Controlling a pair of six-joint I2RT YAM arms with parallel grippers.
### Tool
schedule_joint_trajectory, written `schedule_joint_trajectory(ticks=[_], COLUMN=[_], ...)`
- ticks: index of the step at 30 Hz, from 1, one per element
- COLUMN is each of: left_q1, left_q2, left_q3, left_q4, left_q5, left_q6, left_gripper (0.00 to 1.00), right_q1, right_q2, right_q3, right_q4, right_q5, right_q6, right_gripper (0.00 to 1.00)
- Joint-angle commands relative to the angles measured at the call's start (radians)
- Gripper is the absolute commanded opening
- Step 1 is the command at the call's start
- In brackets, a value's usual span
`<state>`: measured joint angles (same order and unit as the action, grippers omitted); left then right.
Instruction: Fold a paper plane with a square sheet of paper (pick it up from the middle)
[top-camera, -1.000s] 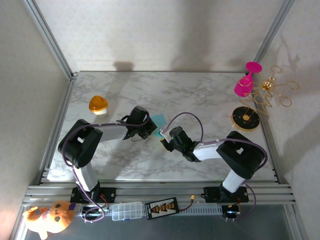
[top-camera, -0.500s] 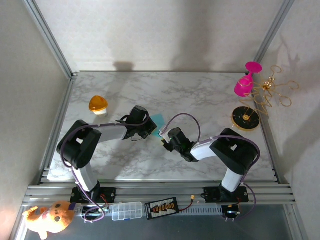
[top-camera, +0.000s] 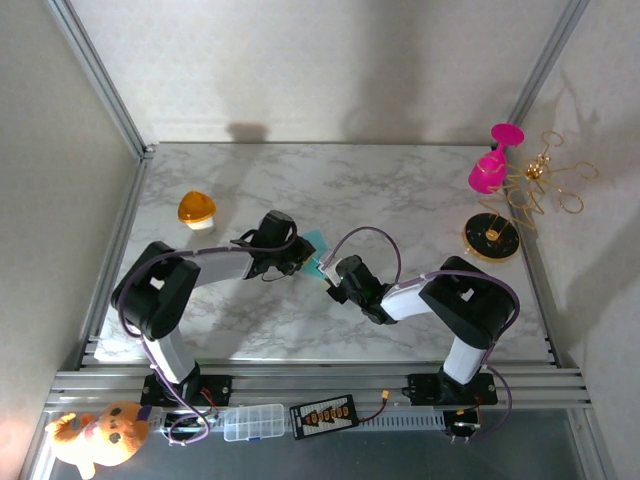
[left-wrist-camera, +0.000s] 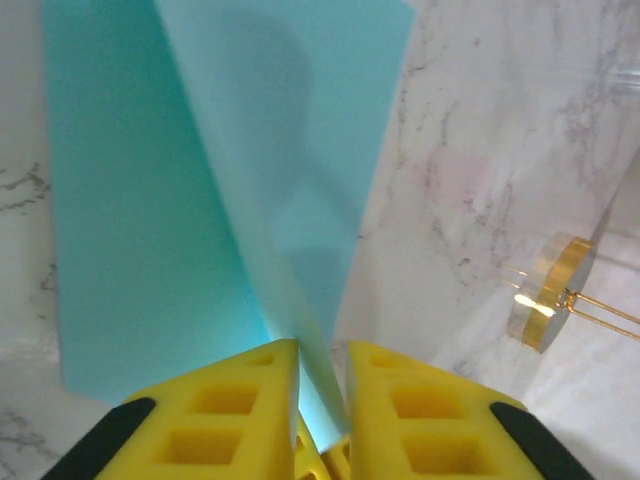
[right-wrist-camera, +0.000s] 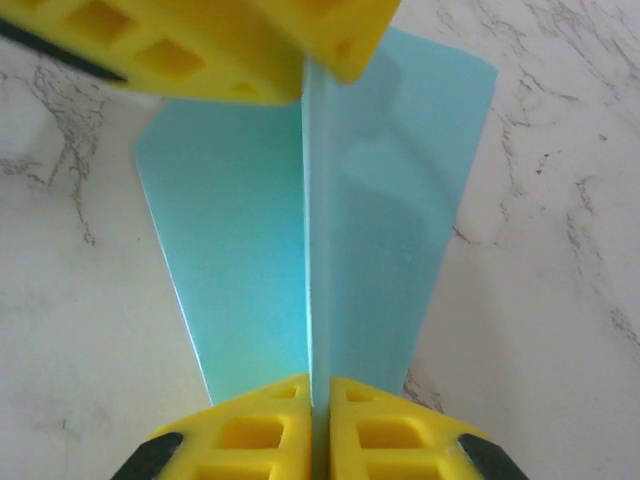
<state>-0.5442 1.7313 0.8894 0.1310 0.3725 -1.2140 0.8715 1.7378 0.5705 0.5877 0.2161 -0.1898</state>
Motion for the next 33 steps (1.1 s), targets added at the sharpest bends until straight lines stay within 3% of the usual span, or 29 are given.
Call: schedule_joint_trajectory(ticks=[1,4,9,16,27,33], left_q1=[0.044,0.086,0.097,0.051,0.02,0.018], left_q2=[-0.106,-0.182,-0.245,-0.144,0.007,0.037], left_q3=[-0.037,-0.108,-0.199,-0.25,-0.177,-0.167], left_q4=[0.029,0.077,0.13,0.257,0.233,0.151], left_q5=[-0.038,-0.067,-0.081,0.009,0.018,0.012], left_q6=[-0.011,-0.019,0.004,-0.01,0.025,0.036], left_gripper=[0.29,0.36,0.39,0.28,0.22,0.25], right_q1=[0.008,0.007,-0.006,-0.037,-0.054,-0.056], right_q2=[0.016,0.016,0.014,0.006,0.007,-0.005], right_q3=[0.009,0.003,-0.002,-0.008,0.011,0.065], right_q4=[0.019,0.024,0.031,0.028,0.008,-0.091], right_q5=[-0.026,-0.047,-0.102,-0.156,-0.182,-0.222], right_q6=[0.02,0.04,0.073,0.096,0.087,0.109], right_gripper=[0.1,0.09,0.09,0.1,0.11,0.22])
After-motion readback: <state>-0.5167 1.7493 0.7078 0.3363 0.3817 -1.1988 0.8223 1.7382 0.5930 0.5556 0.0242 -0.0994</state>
